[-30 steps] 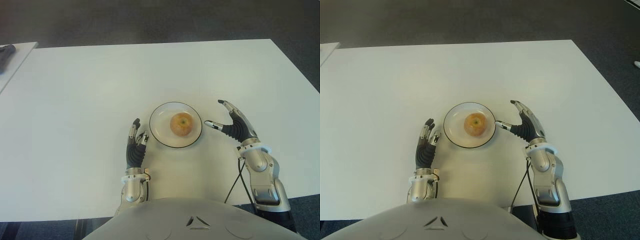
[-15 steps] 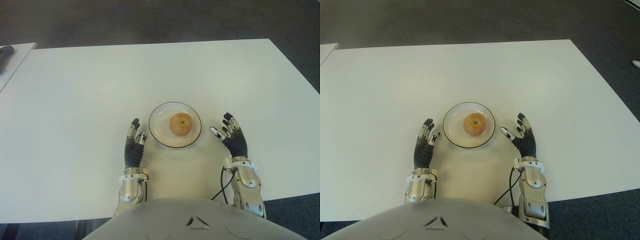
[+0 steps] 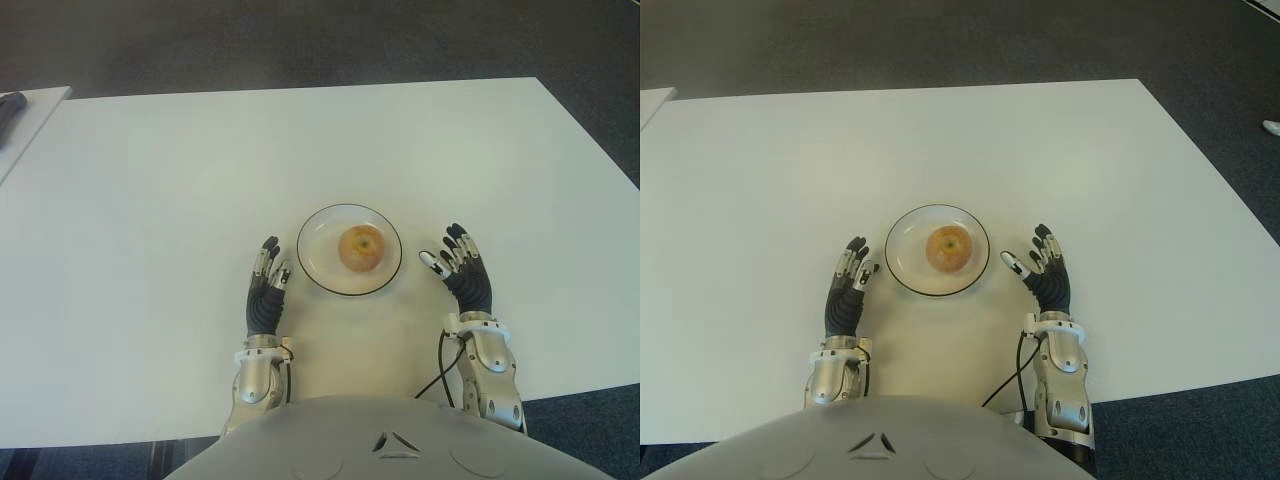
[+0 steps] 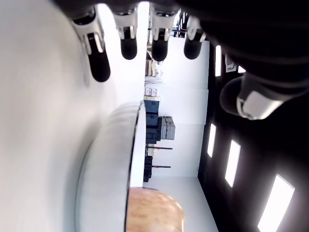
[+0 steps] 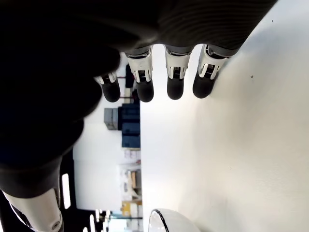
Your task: Put the apples into the plate.
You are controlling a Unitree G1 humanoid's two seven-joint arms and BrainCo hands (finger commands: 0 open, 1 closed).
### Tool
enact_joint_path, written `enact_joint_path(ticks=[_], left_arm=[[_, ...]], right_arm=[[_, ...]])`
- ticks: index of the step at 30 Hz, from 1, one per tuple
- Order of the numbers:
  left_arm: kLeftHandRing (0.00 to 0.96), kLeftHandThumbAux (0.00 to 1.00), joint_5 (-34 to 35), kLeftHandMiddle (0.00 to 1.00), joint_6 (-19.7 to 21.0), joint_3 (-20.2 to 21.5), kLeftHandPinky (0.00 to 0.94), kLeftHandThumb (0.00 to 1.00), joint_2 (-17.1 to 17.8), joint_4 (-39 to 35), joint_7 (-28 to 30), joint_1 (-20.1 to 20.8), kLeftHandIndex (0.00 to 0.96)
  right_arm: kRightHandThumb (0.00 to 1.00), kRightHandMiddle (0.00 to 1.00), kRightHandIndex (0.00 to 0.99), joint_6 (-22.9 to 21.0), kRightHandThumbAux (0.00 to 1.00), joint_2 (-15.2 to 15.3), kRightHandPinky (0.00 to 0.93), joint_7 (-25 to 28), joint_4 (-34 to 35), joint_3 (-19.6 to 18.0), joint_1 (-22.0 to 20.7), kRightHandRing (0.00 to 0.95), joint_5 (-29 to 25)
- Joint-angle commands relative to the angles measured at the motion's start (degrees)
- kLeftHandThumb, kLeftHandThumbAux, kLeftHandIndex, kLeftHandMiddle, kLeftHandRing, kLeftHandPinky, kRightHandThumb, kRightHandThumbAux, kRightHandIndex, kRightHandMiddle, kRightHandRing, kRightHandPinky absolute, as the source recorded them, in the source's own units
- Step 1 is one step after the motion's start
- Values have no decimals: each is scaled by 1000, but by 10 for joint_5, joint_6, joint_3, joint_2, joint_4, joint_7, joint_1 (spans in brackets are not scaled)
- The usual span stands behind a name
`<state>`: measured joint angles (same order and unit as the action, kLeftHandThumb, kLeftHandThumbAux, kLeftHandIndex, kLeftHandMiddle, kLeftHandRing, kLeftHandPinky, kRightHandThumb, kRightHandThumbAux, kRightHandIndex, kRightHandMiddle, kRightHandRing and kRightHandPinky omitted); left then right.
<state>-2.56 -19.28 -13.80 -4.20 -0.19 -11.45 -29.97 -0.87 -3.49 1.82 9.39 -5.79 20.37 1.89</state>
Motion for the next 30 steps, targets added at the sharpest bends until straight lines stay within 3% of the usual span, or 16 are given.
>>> enact_joint_path(ticks=[1,9,18,30], left_arm=[[0,411,13,0,32,12,0,0,-6,17,10,-12,0],[0,469,28,0,52,35,0,0,-6,22,16,-7,0],[0,519,25,0,47,56,0,0,-1,43,19,5,0],[0,524,14,0,54,59,0,0,2,40,25,-9,0]], right_arm=[[156,45,8,-13,726,-13,51,2,-77,20,-1,25,-11],[190,74,22,35,724,-27,77,-21,-119,36,-8,58,-14],[193,98,42,109,686,-15,78,-65,-181,59,-23,73,18],[244,103,60,137,661,-1,62,-93,-207,77,-28,69,43]])
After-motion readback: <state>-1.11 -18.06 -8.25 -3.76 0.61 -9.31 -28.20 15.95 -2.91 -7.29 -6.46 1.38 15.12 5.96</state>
